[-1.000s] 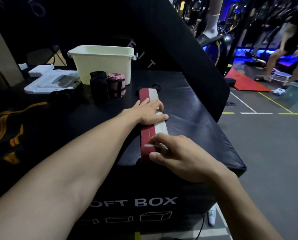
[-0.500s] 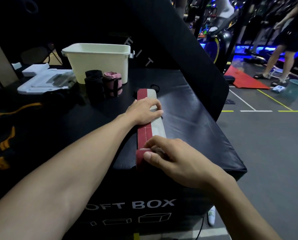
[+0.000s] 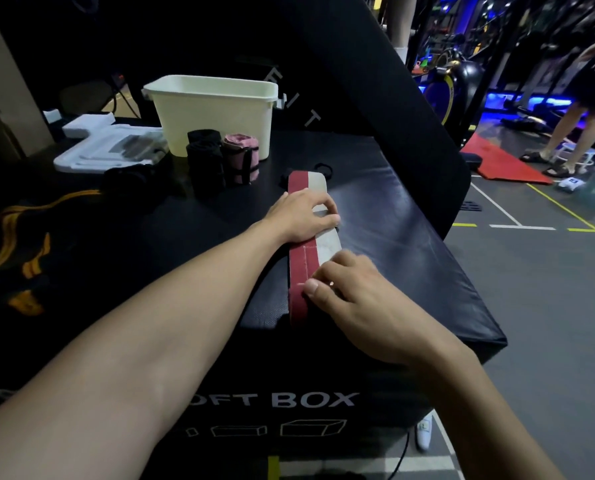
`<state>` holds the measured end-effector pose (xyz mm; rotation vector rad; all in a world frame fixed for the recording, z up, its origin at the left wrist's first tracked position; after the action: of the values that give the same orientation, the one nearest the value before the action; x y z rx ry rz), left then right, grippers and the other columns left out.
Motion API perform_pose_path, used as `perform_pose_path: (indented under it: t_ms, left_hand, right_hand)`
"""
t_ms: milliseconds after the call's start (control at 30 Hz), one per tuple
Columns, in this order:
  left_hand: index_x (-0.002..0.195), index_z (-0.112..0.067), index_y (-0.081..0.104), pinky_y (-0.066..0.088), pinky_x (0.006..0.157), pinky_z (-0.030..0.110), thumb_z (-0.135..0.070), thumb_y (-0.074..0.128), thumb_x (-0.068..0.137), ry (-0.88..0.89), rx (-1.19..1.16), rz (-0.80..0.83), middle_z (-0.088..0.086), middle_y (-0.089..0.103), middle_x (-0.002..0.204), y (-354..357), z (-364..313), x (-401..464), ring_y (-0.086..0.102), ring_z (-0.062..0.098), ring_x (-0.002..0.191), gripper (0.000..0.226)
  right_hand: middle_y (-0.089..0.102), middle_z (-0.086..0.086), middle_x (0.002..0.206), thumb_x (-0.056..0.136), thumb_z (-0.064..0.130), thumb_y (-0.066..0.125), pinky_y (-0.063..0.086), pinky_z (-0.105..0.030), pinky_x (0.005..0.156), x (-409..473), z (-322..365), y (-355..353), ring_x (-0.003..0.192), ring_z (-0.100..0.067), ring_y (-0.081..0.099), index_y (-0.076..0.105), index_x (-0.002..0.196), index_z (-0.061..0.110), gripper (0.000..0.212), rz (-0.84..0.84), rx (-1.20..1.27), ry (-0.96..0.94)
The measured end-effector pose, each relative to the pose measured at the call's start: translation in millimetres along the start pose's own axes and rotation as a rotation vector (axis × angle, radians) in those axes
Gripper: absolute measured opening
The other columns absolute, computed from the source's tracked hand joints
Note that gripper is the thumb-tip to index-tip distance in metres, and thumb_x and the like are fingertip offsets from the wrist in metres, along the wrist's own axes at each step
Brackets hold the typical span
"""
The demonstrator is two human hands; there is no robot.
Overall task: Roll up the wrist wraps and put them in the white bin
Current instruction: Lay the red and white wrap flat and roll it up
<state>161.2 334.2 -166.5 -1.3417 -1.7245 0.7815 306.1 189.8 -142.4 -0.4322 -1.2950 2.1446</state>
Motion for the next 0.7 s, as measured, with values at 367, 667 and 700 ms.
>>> perform_pose_path:
  t_ms: [367,667,700]
  left_hand:
    - [0.095,-0.043,0.068,0.043,0.104,0.044,-0.060,0.062,0.087,0.001,-0.046,-0.009,-0.015,0.068,0.116,-2.3,3.8,0.7,0.060,0.015,0.108,0.020]
    - [0.101,-0.040,0.072,0.041,0.108,0.042,-0.056,0.067,0.089,-0.005,-0.060,-0.043,-0.017,0.068,0.118,-5.9,2.5,-1.1,0.058,0.014,0.117,0.021]
    - [0.100,-0.040,0.072,0.041,0.108,0.042,-0.056,0.066,0.089,-0.004,-0.061,-0.045,-0.018,0.068,0.118,-5.8,2.8,-0.6,0.058,0.014,0.117,0.021]
  right_hand:
    - [0.069,0.013,0.085,0.088,0.061,0.060,0.055,-0.039,0.075,-0.2,-3.2,-29.6,0.080,-0.008,0.065,0.069,0.101,0.032,0.033,-0.333,-0.005,-0.054]
    - [0.061,0.009,0.068,0.084,0.067,0.058,0.047,-0.038,0.054,-12.0,8.8,-34.1,0.060,-0.013,0.055,0.061,0.076,0.025,0.043,-0.515,-0.083,-0.209]
    - [0.061,0.010,0.067,0.085,0.067,0.058,0.047,-0.037,0.053,-15.4,10.5,-34.5,0.059,-0.012,0.055,0.062,0.077,0.025,0.043,-0.523,-0.093,-0.231]
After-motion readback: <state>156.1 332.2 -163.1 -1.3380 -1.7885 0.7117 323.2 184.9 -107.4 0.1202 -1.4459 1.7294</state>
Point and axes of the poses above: each hand's wrist, its own x-axis towards the middle knuckle, its own y-axis out of the palm, z = x × y, the point moved 10 cm from there along x, towards the middle knuckle
